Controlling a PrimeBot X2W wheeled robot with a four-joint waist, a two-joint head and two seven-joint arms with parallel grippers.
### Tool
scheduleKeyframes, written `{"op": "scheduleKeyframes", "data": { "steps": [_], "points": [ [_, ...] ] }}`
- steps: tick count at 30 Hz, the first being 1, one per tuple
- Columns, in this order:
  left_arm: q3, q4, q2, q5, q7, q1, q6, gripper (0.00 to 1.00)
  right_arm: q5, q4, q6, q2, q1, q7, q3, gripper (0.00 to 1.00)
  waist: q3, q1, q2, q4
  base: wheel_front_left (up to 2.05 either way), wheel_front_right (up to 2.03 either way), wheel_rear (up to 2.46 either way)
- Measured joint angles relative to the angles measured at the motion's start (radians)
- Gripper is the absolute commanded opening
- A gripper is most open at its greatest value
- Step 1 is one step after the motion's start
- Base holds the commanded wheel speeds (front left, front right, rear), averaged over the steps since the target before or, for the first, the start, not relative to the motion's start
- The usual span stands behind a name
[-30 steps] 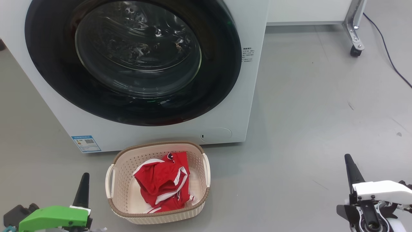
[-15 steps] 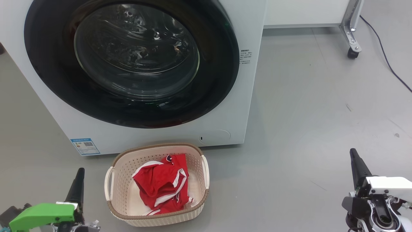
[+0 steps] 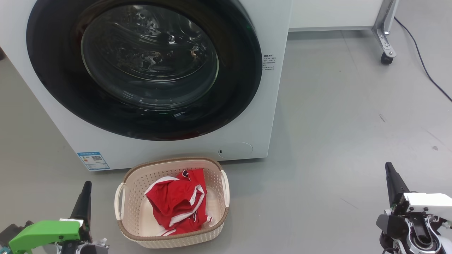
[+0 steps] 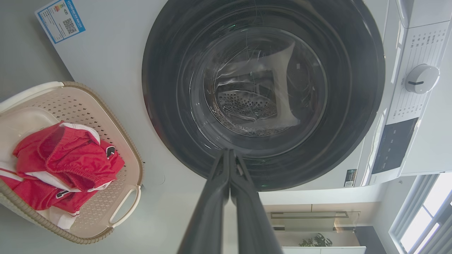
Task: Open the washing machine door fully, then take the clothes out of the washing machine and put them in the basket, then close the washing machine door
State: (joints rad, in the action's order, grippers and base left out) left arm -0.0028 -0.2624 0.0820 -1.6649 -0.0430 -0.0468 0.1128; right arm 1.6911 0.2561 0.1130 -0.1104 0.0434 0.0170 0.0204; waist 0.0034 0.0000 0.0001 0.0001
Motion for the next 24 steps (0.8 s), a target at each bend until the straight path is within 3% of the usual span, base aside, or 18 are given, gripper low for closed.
{"op": "scheduleKeyframes", "data": {
  "steps": [24],
  "points": [
    [0.002, -0.010, 0.000, 0.000, -0.001, -0.001, 0.007, 0.00, 0.000, 0.011, 0.001, 0.000, 0.009, 0.005, 0.003, 0.00, 0.000, 0.0000, 0.0000, 0.000, 0.00, 0.00, 0.00]
  ]
}}
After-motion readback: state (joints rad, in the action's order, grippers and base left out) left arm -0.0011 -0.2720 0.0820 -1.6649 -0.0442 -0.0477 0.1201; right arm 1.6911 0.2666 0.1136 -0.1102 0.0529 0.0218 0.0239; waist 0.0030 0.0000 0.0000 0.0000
